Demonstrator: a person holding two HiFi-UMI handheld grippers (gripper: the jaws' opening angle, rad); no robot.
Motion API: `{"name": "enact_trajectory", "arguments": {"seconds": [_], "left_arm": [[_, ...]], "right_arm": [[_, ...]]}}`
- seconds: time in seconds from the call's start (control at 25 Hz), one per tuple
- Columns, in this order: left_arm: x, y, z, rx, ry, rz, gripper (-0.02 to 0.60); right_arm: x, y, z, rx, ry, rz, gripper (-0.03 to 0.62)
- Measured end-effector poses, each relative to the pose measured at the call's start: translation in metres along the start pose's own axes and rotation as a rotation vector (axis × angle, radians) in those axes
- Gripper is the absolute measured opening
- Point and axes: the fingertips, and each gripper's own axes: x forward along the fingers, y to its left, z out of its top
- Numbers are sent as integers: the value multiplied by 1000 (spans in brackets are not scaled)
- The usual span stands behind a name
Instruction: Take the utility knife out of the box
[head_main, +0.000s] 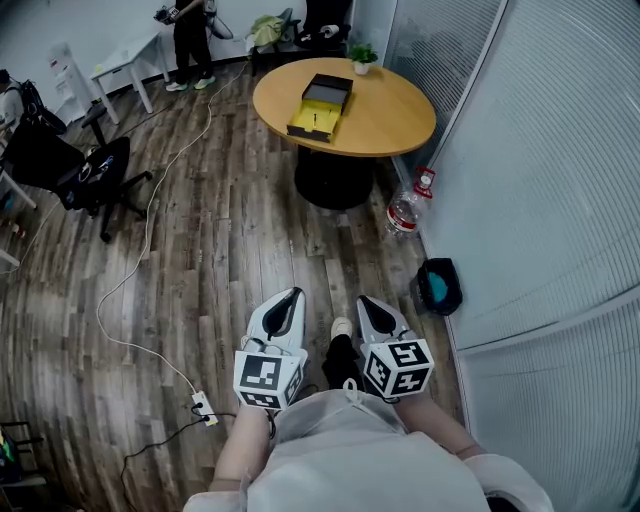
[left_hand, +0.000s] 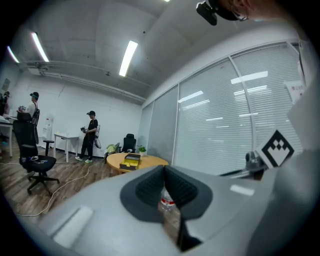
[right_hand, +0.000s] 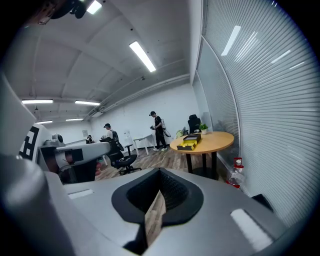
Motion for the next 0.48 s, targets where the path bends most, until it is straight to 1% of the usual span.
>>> {"name": "enact_trajectory", "arguments": {"seconds": [0.24,0.4,0.48], "left_arm": [[44,23,-3,29,30,22,7],[98,51,3,13,28,51,6],[130,61,5,1,31,54,6]], "right_arm": [[55,-25,9,24,28,19,0],[108,-54,34,17,27,33,0],[135,-73,49,11,28,39,0]]}}
